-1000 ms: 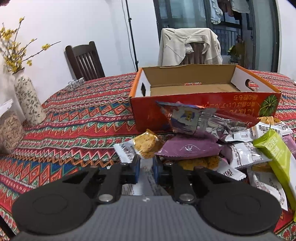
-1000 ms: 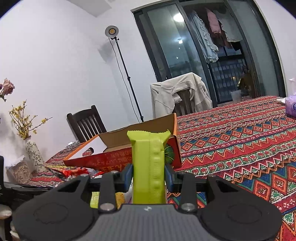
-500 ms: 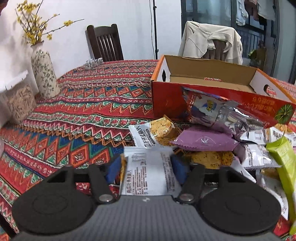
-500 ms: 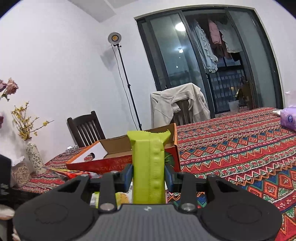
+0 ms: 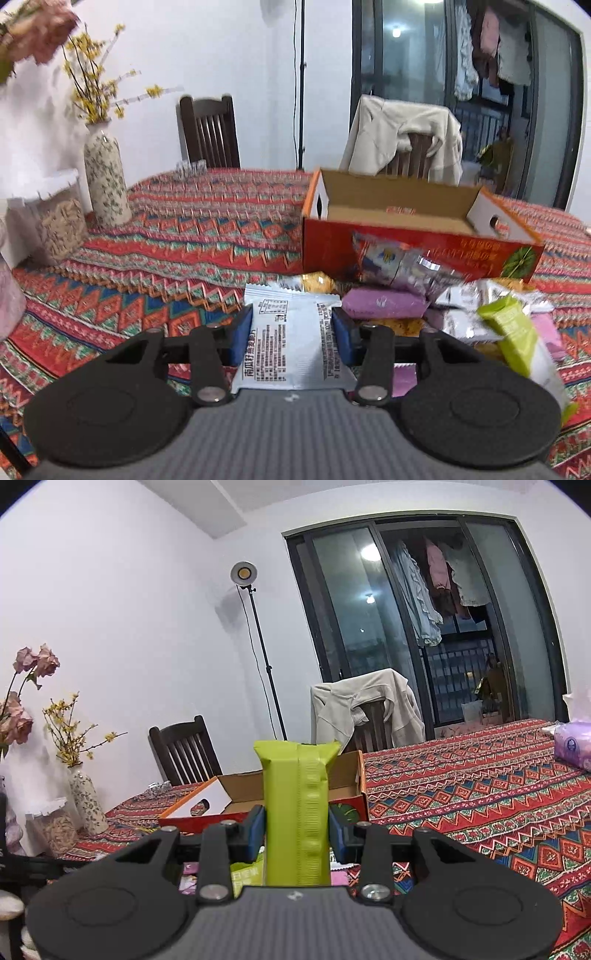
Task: Organize snacks
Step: 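Carry both packets over the cardboard box and open both grippers to drop them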
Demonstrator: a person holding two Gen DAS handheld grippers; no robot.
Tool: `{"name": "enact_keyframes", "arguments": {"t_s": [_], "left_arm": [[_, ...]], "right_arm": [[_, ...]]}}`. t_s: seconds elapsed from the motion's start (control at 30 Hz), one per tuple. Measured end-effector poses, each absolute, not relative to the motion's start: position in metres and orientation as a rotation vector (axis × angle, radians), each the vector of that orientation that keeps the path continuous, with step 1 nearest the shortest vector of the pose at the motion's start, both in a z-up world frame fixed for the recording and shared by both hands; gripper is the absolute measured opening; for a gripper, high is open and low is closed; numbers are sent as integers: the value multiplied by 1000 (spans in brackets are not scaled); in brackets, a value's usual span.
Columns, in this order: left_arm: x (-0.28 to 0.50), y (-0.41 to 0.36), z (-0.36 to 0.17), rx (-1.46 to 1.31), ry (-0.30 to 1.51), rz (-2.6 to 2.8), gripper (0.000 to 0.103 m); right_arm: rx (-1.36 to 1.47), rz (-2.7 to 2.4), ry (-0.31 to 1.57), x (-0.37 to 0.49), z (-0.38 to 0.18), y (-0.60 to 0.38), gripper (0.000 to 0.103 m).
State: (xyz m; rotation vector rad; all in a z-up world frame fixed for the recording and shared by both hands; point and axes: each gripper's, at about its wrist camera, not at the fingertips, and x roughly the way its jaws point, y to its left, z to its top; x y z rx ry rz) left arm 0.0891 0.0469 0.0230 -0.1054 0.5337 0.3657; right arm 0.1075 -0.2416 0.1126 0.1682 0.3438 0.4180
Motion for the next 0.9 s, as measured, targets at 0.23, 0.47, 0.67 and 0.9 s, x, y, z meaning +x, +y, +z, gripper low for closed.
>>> {"name": "enact_keyframes", "arguments": {"t_s": [0.23,0.47,0.67,0.9], "left_arm": [[78,47,65,-106,396,342,46],[94,39,97,-102,307,290,46],[126,35,120,-106,260,250,46],[181,38,134,-117,249,216,46]], "right_arm": [[152,414,311,111,132,-232,35],[141,395,285,133,151,-219,35],[133,387,270,172,171,-200,35],[112,386,262,229,190,-171,35]]}}
